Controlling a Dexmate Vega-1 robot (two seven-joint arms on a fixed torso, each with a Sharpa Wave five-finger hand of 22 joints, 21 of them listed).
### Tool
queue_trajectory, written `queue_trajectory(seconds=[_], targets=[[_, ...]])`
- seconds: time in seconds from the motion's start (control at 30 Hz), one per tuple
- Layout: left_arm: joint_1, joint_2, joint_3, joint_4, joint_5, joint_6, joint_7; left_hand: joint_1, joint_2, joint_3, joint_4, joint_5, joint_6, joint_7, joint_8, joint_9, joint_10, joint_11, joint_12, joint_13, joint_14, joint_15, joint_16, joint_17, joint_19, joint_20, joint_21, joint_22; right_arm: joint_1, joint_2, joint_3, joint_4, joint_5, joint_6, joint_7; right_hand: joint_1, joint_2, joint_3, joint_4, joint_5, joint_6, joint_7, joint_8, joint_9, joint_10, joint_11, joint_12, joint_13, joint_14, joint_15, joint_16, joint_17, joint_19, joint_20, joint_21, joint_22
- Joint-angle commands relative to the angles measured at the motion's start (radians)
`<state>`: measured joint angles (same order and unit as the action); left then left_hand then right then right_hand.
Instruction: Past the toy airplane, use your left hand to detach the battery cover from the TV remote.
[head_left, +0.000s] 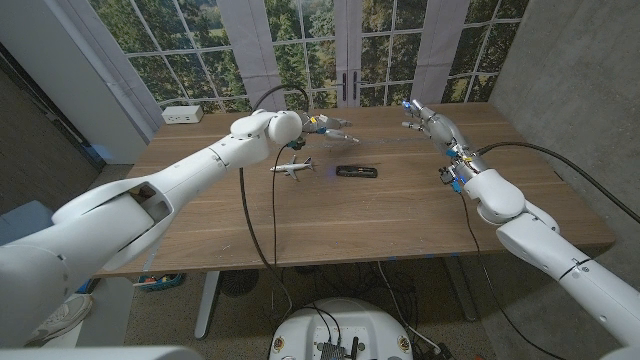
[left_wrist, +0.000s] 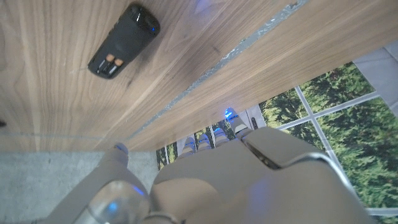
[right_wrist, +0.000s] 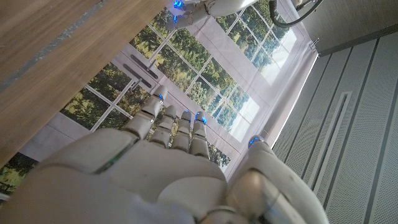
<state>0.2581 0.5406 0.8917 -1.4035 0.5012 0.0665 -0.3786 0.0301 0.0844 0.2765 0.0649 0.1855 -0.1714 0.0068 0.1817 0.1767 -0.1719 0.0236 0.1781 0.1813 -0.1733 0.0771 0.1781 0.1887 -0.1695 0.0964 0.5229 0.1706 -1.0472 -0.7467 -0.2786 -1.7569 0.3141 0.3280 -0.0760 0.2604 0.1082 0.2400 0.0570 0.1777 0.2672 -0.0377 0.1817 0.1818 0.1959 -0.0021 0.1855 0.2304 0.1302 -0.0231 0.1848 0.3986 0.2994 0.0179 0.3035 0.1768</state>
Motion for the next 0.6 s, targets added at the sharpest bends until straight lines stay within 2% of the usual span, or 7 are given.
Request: queue_trajectory(seconds=[0.03, 0.17, 0.2, 0.33, 0.43, 0.5, 0.6], targets=[[0.099, 0.038, -0.118, -0.032, -0.231, -0.041, 0.089, -0.024, 0.038, -0.001, 0.023, 0.008, -0.324, -0.013, 0.010, 0.001, -0.385, -0.002, 0.009, 0.001, -0.340, -0.004, 0.010, 0.004, -0.442, -0.005, -0.009, 0.004, 0.028, 0.011, -0.006, 0.056, 0.093, 0.002, 0.052, -0.020, 0.011, -0.004, 0.005, 0.005, -0.009, -0.005, 0.001, -0.001, -0.006, -0.010, -0.002, -0.003, -0.007, -0.006, 0.001, -0.002, -0.011, -0.005, -0.007, 0.002], [0.123, 0.047, -0.144, -0.032, -0.298, -0.073, 0.108, -0.042, 0.054, -0.005, 0.057, 0.013, -0.295, -0.023, 0.018, 0.000, -0.365, -0.008, 0.017, 0.000, -0.321, -0.018, 0.020, 0.003, -0.421, -0.012, -0.011, 0.005, 0.035, 0.018, -0.006, 0.073, 0.112, 0.004, 0.054, -0.026, 0.014, -0.004, 0.008, 0.006, -0.009, -0.005, 0.001, -0.001, -0.009, -0.011, -0.002, -0.005, -0.010, -0.007, 0.001, -0.004, -0.015, -0.007, -0.010, 0.002], [0.132, 0.048, -0.153, -0.034, -0.314, -0.080, 0.120, -0.043, 0.053, -0.008, 0.064, 0.014, -0.296, -0.023, 0.016, 0.000, -0.367, -0.008, 0.016, -0.001, -0.324, -0.019, 0.019, 0.003, -0.434, -0.015, -0.018, 0.005, 0.037, 0.019, -0.006, 0.076, 0.113, 0.005, 0.053, -0.027, 0.014, -0.005, 0.008, 0.006, -0.009, -0.005, 0.001, -0.001, -0.010, -0.010, -0.002, -0.006, -0.010, -0.007, 0.001, -0.005, -0.016, -0.006, -0.011, 0.002], [0.156, 0.042, -0.188, -0.009, -0.410, -0.126, 0.131, -0.043, 0.045, -0.014, 0.074, 0.015, -0.278, -0.027, 0.020, -0.001, -0.351, -0.006, 0.021, -0.002, -0.313, -0.020, 0.022, 0.001, -0.425, -0.017, -0.021, 0.004, 0.040, 0.028, -0.003, 0.093, 0.128, 0.011, 0.049, -0.033, 0.014, -0.006, 0.011, 0.006, -0.012, -0.001, 0.001, -0.001, -0.010, -0.010, -0.001, -0.008, -0.012, -0.003, 0.001, -0.009, -0.016, -0.005, -0.013, 0.002], [0.171, 0.032, -0.213, 0.028, -0.481, -0.184, 0.137, -0.037, 0.035, -0.021, 0.083, 0.018, -0.250, -0.033, 0.023, -0.003, -0.318, -0.008, 0.028, -0.003, -0.281, -0.028, 0.030, -0.002, -0.388, -0.019, -0.019, 0.003, 0.042, 0.035, 0.000, 0.108, 0.145, 0.019, 0.051, -0.036, 0.013, -0.006, 0.011, 0.007, -0.013, -0.001, 0.001, -0.001, -0.010, -0.009, 0.000, -0.010, -0.013, -0.002, 0.001, -0.011, -0.017, -0.004, -0.015, 0.001], [0.181, 0.026, -0.228, 0.054, -0.521, -0.232, 0.146, -0.030, 0.036, -0.021, 0.088, 0.022, -0.211, -0.048, 0.029, -0.004, -0.280, -0.014, 0.034, -0.005, -0.250, -0.041, 0.034, -0.006, -0.348, -0.025, -0.018, 0.002, 0.043, 0.041, 0.001, 0.120, 0.168, 0.026, 0.064, -0.038, 0.013, -0.006, 0.012, 0.007, -0.013, -0.001, 0.001, -0.001, -0.011, -0.008, 0.000, -0.010, -0.014, -0.002, 0.001, -0.012, -0.017, -0.005, -0.015, 0.001], [0.198, 0.013, -0.250, 0.093, -0.571, -0.305, 0.169, -0.019, 0.045, -0.012, 0.086, 0.029, -0.157, -0.080, 0.032, -0.006, -0.228, -0.046, 0.039, -0.006, -0.212, -0.075, 0.034, -0.010, -0.297, -0.040, -0.021, 0.000, 0.046, 0.057, 0.004, 0.145, 0.203, 0.047, 0.083, -0.041, 0.012, -0.007, 0.013, 0.007, -0.012, 0.004, 0.002, -0.001, -0.005, -0.002, 0.002, -0.012, -0.015, -0.002, 0.002, -0.015, -0.017, -0.004, -0.017, 0.001]])
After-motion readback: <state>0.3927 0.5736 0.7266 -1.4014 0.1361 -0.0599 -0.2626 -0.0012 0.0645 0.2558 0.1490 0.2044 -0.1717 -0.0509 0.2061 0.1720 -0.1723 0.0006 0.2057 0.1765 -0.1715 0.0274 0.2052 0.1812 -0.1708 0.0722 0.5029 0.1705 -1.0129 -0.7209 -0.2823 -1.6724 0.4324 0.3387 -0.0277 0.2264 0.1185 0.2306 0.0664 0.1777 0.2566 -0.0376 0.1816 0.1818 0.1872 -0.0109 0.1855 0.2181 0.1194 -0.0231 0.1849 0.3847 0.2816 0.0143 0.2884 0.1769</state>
